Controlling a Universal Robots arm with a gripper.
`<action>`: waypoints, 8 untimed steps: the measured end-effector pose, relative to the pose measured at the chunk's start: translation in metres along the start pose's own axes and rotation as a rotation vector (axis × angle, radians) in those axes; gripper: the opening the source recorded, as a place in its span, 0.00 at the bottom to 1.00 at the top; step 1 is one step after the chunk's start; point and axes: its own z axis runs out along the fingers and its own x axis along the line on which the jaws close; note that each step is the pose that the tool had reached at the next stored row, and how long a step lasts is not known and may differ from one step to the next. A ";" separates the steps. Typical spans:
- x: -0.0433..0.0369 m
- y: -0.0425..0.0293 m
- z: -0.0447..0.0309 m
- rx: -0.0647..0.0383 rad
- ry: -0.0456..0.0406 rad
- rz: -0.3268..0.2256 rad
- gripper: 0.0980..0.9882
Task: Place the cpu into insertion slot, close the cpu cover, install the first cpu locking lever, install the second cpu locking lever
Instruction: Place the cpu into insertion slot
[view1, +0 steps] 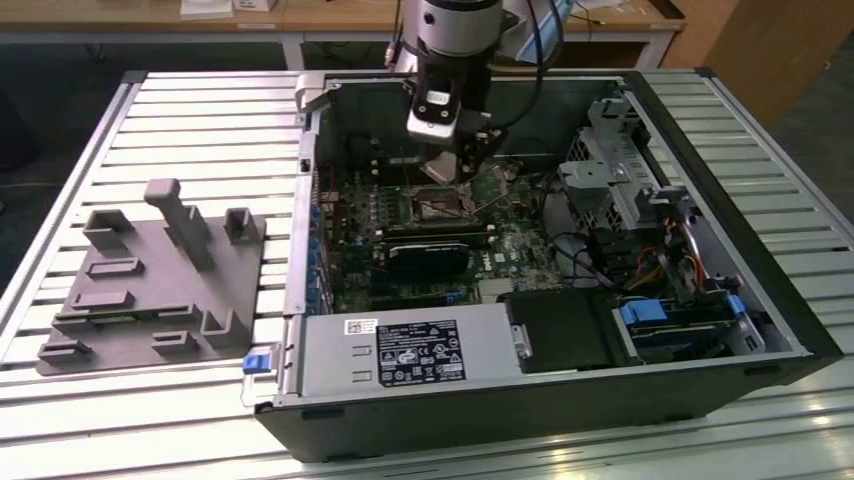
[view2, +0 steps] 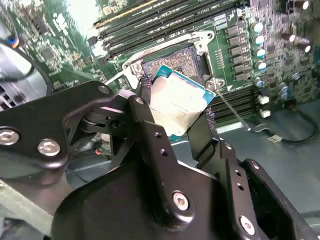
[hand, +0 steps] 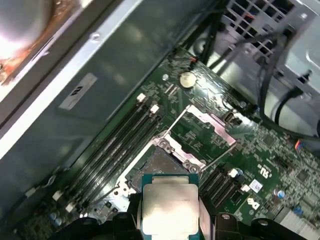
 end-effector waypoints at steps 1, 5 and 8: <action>0.0000 -0.0001 0.0005 0.000 -0.0014 0.018 0.49; -0.0001 -0.0002 0.0026 -0.002 -0.0069 0.091 0.49; -0.0001 -0.0003 0.0041 -0.003 -0.0110 0.145 0.49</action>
